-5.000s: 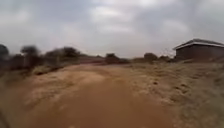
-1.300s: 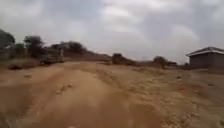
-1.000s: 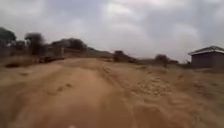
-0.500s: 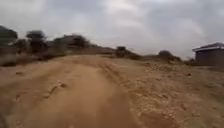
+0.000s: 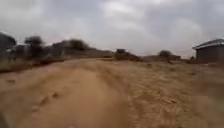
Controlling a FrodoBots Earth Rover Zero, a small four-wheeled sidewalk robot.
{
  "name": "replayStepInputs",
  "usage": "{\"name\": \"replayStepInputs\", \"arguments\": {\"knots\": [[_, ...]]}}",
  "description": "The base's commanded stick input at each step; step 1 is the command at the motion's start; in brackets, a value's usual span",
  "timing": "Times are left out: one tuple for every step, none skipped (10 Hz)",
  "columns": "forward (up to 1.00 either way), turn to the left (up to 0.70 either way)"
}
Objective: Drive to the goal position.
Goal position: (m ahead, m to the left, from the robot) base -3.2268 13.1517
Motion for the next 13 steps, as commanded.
{"name": "replayStepInputs", "arguments": {"knots": [[0.50, 0.00], [0.50, 0.00], [0.50, 0.00], [0.50, 0.00], [0.50, 0.00], [0.50, 0.00], [0.50, 0.00], [0.50, 0.00], [0.50, 0.00], [0.50, 0.00], [0.50, 0.00], [0.50, 0.00], [0.50, 0.00]]}}
